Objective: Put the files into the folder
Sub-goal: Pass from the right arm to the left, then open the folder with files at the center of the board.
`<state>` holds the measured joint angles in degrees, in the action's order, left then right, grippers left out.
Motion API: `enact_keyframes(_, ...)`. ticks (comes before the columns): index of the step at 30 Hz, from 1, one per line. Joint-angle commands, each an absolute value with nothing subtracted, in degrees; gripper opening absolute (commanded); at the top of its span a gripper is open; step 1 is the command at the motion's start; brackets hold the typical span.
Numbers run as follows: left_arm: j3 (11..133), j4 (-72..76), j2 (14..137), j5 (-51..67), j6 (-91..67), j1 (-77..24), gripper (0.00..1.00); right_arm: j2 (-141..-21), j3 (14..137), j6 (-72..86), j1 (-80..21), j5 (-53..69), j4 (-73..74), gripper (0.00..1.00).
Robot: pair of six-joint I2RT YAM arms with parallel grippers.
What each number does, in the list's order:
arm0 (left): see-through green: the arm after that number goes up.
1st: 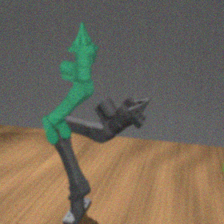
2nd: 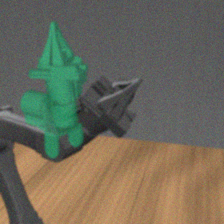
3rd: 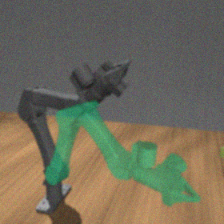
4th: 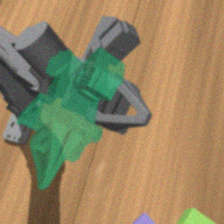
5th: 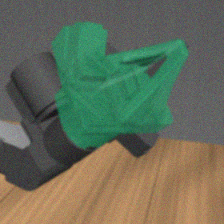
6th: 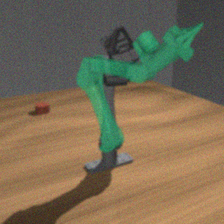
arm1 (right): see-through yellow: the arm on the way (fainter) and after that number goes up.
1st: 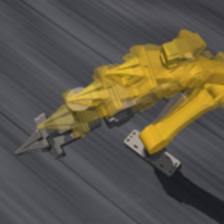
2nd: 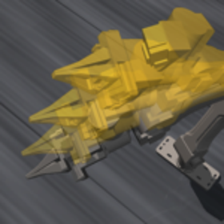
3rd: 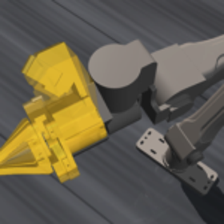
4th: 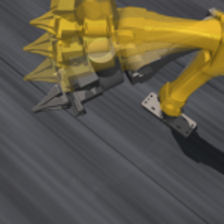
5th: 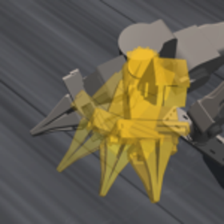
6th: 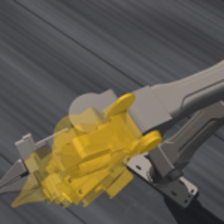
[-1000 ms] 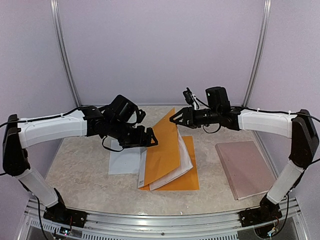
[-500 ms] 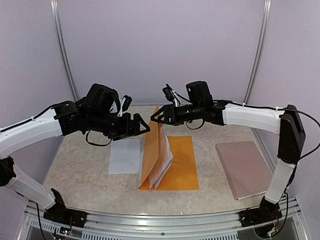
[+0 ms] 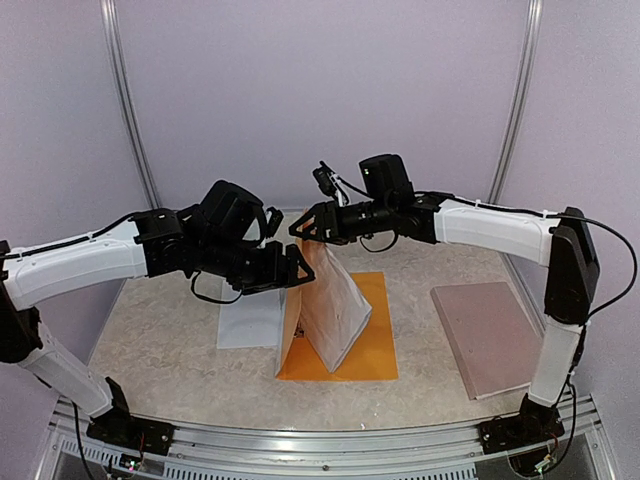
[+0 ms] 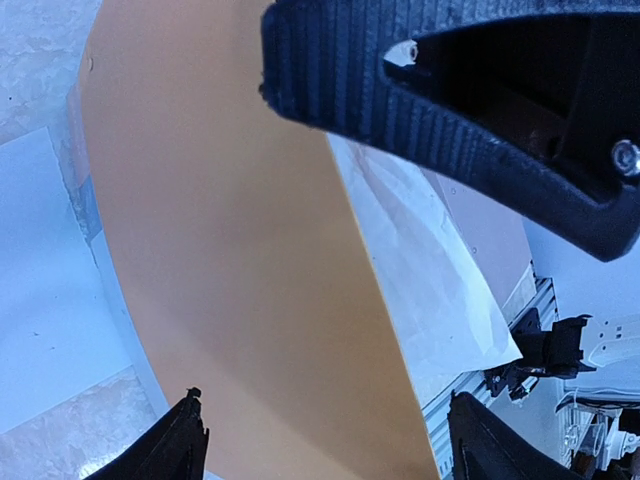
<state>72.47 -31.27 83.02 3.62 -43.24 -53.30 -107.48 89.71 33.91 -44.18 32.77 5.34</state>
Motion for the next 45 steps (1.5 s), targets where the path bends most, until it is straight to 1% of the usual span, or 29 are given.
enact_keyframes(1,75.49,-33.66,84.96,1.74,-43.12,-53.66,0.79,-108.96,91.55,32.96,-45.01,32.67,7.21,0.56)
enact_keyframes(5,76.73,-36.23,85.95,-1.56,-43.01,-53.7,0.74,-109.25,92.31,32.39,-45.38,32.81,8.02,0.56)
enact_keyframes(12,71.94,-35.91,81.12,-4.14,-45.7,-52.29,0.64,-108.45,96.82,27.98,-45.5,29.61,14.9,0.64)
enact_keyframes(16,68.38,-36.4,77.08,-5.33,-46.85,-51.09,0.63,-107.28,98.9,26.04,-45.52,28.68,18.01,0.69)
enact_keyframes(21,64.5,-38.52,71.5,-6.43,-48.04,-49.36,0.63,-104.75,100.19,24.87,-45.44,27.17,19.84,0.72)
enact_keyframes(28,57.78,-42.52,64.35,-8.19,-50.0,-45.71,0.64,-102.9,99.58,22.56,-45.21,22.77,23.01,0.73)
enact_keyframes(33,51.87,-45.86,58.57,-8.71,-51.67,-42.08,0.68,-101.93,94.79,21.38,-44.71,19.3,23.26,0.73)
enact_keyframes(38,46.92,-47.72,53.51,-7.72,-52.05,-38.25,0.69,-100.98,88.59,20.71,-43.87,16.62,22.12,0.73)
enact_keyframes(41,45.31,-48.37,51.66,-6.84,-52.28,-36.88,0.7,-100.77,85.53,20.36,-43.6,15.6,21.1,0.73)
enact_keyframes(45,45.87,-48.67,49.64,-4.94,-51.26,-36.96,0.75,-102.88,81.21,21.22,-43.82,17.93,18.05,0.71)
